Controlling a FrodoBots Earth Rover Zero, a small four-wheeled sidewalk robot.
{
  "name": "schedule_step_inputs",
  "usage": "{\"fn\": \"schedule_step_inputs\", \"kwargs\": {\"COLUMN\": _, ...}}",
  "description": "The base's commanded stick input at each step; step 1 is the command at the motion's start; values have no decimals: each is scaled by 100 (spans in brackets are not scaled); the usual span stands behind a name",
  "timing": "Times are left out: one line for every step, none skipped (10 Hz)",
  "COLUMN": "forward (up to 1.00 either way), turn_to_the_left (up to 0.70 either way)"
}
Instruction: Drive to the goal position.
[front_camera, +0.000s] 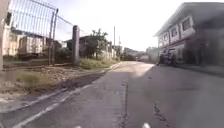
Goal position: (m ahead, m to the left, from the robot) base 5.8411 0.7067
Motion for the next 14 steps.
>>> {"fn": "schedule_step_inputs", "kwargs": {"forward": 70, "turn_to_the_left": 0}}
{"fn": "schedule_step_inputs", "kwargs": {"forward": 70, "turn_to_the_left": 0}}
{"fn": "schedule_step_inputs", "kwargs": {"forward": 78, "turn_to_the_left": 0}}
{"fn": "schedule_step_inputs", "kwargs": {"forward": 85, "turn_to_the_left": 0}}
{"fn": "schedule_step_inputs", "kwargs": {"forward": 85, "turn_to_the_left": 0}}
{"fn": "schedule_step_inputs", "kwargs": {"forward": 85, "turn_to_the_left": 0}}
{"fn": "schedule_step_inputs", "kwargs": {"forward": 85, "turn_to_the_left": 0}}
{"fn": "schedule_step_inputs", "kwargs": {"forward": 100, "turn_to_the_left": 0}}
{"fn": "schedule_step_inputs", "kwargs": {"forward": 100, "turn_to_the_left": -6}}
{"fn": "schedule_step_inputs", "kwargs": {"forward": 100, "turn_to_the_left": -24}}
{"fn": "schedule_step_inputs", "kwargs": {"forward": 100, "turn_to_the_left": -40}}
{"fn": "schedule_step_inputs", "kwargs": {"forward": 100, "turn_to_the_left": -40}}
{"fn": "schedule_step_inputs", "kwargs": {"forward": 100, "turn_to_the_left": 0}}
{"fn": "schedule_step_inputs", "kwargs": {"forward": 100, "turn_to_the_left": 0}}
